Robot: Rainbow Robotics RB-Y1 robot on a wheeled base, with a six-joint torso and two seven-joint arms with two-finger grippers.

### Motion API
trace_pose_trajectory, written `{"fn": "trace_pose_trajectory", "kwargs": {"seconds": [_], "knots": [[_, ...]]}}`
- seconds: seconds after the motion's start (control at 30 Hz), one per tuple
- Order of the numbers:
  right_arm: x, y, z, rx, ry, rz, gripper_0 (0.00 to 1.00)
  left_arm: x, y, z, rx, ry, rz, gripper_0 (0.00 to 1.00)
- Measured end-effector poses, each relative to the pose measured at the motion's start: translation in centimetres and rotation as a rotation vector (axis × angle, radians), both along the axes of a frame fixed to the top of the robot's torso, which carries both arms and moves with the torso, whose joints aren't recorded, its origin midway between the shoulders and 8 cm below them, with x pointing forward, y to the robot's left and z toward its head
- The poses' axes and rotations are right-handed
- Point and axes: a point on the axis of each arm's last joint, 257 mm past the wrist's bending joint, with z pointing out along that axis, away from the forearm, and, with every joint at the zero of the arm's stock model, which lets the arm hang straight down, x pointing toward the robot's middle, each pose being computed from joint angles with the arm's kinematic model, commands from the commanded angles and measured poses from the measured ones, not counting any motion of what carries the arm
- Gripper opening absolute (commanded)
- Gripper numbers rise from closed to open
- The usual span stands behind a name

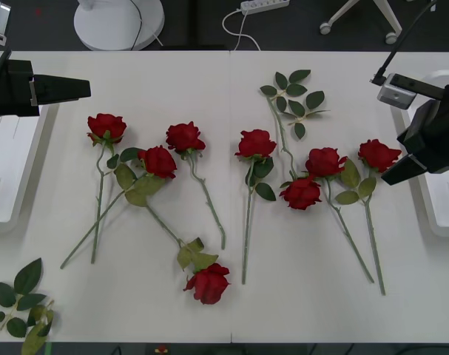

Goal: Place the red flowers into the right box and the blue flowers into the left box. If a person shows an open palm, hand one flower to the person first, then continue sorting.

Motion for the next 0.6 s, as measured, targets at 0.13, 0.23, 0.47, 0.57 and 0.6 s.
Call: {"fn": "trace_pose_trajectory", "kwargs": {"seconds": [0.13, 0.23, 0.47, 0.57, 0.6], "knots": [[0.7, -0.8, -0.8, 0.013, 0.066, -0.285, 1.00, 1.6, 1.3, -1.9, 0.062, 0.011, 0.032, 1.00], [1.1, -1.0, -1.4, 0.003, 0.070, -0.333, 1.00, 2.8, 2.4, -3.5, 0.093, 0.040, 0.069, 1.00], [2.3, -2.1, -3.3, 0.018, 0.126, -0.552, 1.00, 5.8, 6.1, -8.8, 0.129, 0.149, 0.208, 1.00], [3.3, -2.3, -4.8, 0.042, 0.131, -0.618, 1.00, 6.5, 7.7, -10.5, 0.157, 0.182, 0.244, 1.00], [3.5, -2.5, -5.4, 0.036, 0.131, -0.626, 1.00, 6.6, 8.2, -10.8, 0.166, 0.187, 0.253, 1.00]]}}
